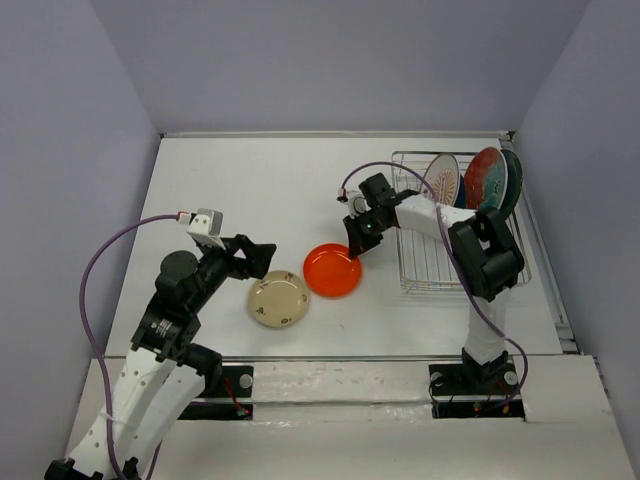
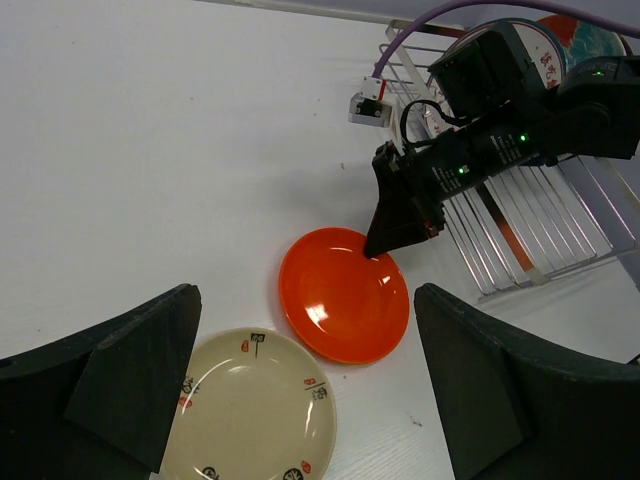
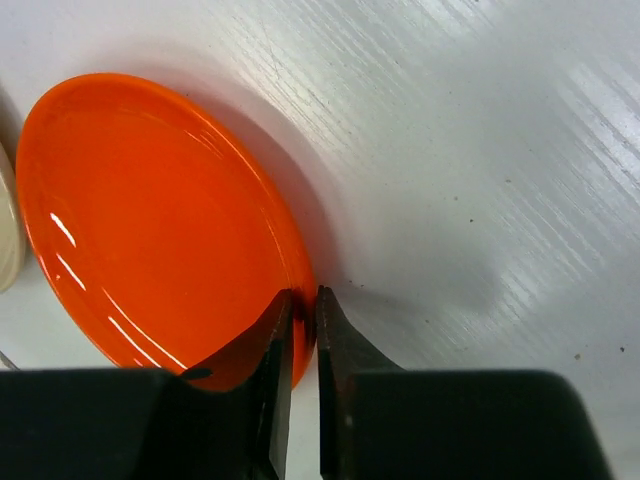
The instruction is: Load the plates into the dish rack
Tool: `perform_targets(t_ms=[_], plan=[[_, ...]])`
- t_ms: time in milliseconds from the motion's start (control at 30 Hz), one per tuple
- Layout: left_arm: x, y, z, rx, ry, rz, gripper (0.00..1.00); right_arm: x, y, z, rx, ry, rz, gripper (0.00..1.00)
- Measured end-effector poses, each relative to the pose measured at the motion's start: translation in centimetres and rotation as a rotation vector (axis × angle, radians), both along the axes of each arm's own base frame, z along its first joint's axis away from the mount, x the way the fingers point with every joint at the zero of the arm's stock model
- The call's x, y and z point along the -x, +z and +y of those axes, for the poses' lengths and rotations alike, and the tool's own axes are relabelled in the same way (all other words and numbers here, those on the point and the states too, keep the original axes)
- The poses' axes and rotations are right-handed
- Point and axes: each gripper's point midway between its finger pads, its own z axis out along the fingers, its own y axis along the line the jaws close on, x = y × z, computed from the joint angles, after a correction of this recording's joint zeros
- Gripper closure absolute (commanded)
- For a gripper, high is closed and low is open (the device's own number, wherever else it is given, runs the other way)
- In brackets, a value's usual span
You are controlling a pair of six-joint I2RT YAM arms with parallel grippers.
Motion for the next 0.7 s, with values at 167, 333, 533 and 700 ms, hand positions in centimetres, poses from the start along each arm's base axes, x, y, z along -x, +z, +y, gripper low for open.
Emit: perform_targets(t_ms=[167, 333, 533, 700], plan=[[0.0, 0.1, 0.0, 0.001, 0.002, -0.002, 0.01, -0.2, 0.2, -0.5, -0.006, -0.030, 0.015, 0.93], [0.0, 0.2, 0.2, 0.003, 0.005, -0.006, 0.01, -0.8, 1.9, -1.2, 0.010, -0.071, -0.025, 0.93], [0.1, 0.2, 0.1, 0.004, 0.001, -0.007, 0.01, -3.0, 9.8, -1.5, -0.051, -0.179, -0.213, 0.93], [0.1, 0.3, 0.1, 0.005, -0.002, -0.009, 0.01, -4.9, 19.5, -3.6, -0.123, -0.361, -0.483, 0.93]])
